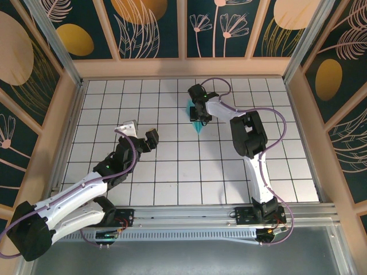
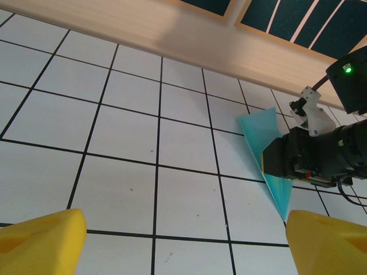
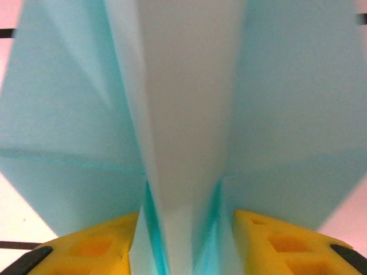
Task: Fold a paper plane with a square sheet of paper (fold left side to right side)
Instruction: Move the paper plane to the top-center of the table, then reset both arms
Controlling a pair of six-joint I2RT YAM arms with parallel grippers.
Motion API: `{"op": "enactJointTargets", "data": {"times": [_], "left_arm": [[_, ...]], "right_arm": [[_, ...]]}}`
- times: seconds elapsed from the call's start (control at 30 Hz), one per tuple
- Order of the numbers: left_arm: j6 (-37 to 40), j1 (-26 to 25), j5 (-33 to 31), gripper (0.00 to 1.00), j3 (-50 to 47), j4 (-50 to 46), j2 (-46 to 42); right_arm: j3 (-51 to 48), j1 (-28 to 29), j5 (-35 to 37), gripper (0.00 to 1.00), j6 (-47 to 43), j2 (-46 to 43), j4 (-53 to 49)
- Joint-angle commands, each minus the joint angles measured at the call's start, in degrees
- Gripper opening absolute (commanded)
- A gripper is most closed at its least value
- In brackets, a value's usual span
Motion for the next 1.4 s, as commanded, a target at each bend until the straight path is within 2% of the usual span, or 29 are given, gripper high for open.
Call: {"op": "enactJointTargets", "data": {"times": [0.0,0.63,0.8,1.0,1.2,1.37], "left_arm": [[0.5,0.5,0.0,0.90,1.3,0.9,0.3],[0.0,0.4,0.3,0.90,2.0,0.8,-0.7],[-0.3,1.9,0.3,0.99,2.9,0.3,-0.3],[0.1,8.6,0.9,0.99,4.1,-2.5,-0.7],[0.7,18.5,1.7,0.99,3.6,-2.9,-1.9],[3.5,23.4,-4.2,0.99,2.1,-0.5,-1.6]], "right_arm": [[0.2,0.8,1.8,0.43,0.8,-3.7,-2.4],[-4.4,0.9,2.3,0.46,1.2,-12.3,-1.8],[-11.0,0.9,3.8,0.52,0.7,-20.0,0.9],[-24.9,0.0,6.9,0.65,-0.7,-34.7,8.6],[-39.1,-5.5,10.5,0.77,-3.8,-49.6,15.7],[-49.5,-12.4,10.5,0.84,-8.1,-58.9,22.5]]}}
